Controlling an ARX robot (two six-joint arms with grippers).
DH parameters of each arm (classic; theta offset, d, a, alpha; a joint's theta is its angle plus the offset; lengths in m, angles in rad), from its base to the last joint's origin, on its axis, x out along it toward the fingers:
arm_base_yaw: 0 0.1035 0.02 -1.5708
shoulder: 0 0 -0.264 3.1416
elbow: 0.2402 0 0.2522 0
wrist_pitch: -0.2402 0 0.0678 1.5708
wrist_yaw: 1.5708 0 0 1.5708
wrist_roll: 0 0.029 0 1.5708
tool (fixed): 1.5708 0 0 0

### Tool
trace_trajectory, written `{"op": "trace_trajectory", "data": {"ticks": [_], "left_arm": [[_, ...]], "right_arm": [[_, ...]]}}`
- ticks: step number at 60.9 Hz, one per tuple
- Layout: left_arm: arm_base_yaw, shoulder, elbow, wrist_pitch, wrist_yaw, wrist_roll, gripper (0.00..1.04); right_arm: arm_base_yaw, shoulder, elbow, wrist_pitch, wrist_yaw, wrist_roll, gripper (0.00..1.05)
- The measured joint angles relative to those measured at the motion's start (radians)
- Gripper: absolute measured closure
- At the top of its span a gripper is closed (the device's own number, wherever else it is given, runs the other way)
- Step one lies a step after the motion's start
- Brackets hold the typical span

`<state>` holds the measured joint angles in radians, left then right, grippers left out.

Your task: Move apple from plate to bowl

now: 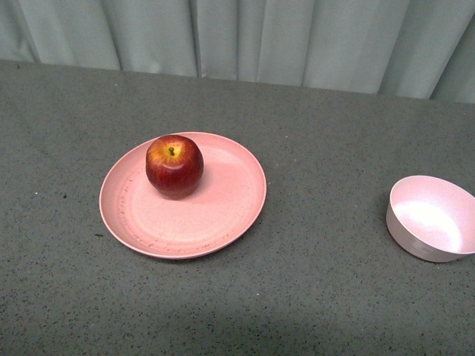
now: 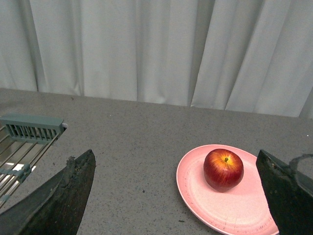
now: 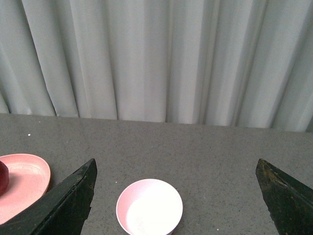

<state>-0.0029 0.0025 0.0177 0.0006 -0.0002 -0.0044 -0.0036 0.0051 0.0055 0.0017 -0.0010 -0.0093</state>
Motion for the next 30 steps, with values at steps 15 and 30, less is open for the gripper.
{"op": "trace_trajectory", "data": {"ticks": [15, 30], "left_arm": [[0.000, 0.000, 0.000, 0.000, 0.000, 0.000, 0.07], [0.000, 0.000, 0.000, 0.000, -0.002, 0.000, 0.07]], "right_arm": [[0.000, 0.000, 0.000, 0.000, 0.000, 0.000, 0.09], [0.138, 0.157, 0.048, -0.103, 0.344, -0.008, 0.09]]}}
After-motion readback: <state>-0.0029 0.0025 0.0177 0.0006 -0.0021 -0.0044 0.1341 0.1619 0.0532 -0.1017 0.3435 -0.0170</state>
